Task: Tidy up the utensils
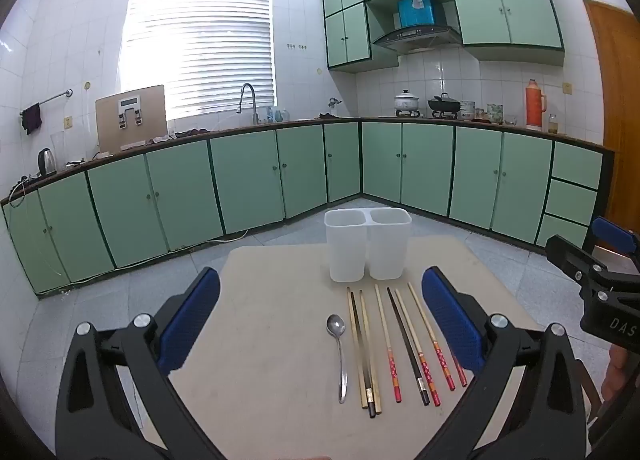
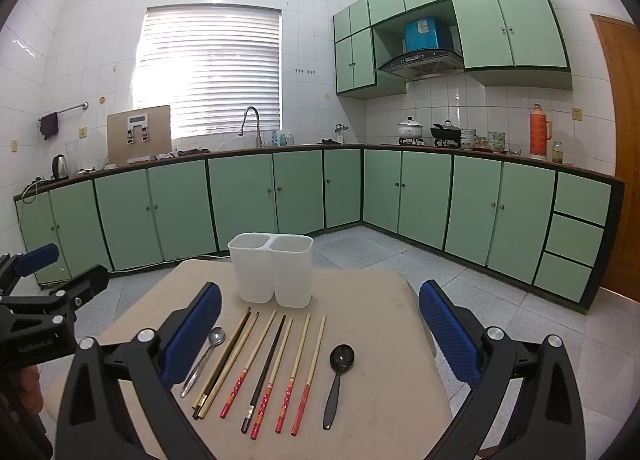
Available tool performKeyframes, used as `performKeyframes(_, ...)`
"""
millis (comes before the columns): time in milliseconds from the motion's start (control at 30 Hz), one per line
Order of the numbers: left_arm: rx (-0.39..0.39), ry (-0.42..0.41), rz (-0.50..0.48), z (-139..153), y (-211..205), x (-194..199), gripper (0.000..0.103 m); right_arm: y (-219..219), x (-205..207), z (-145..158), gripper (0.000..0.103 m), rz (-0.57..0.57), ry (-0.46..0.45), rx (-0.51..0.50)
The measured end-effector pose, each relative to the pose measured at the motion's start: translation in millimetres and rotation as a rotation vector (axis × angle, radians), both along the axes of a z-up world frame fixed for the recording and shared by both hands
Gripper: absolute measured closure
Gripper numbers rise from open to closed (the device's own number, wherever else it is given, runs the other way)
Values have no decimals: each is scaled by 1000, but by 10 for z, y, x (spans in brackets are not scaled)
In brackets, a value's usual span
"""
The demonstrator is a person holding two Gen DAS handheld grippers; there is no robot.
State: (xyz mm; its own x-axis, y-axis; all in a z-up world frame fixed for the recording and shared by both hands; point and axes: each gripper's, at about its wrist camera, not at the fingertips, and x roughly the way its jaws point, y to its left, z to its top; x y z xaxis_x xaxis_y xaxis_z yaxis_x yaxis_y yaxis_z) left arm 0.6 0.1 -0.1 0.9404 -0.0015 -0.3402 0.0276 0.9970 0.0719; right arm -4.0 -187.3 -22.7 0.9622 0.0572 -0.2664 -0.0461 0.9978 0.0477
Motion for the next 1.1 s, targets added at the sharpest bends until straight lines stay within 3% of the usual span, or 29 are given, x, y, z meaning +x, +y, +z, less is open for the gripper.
performKeyframes(1100,-2,-19,8,-26,37,-23,5,1,-4,-2,6,-1,-3,3)
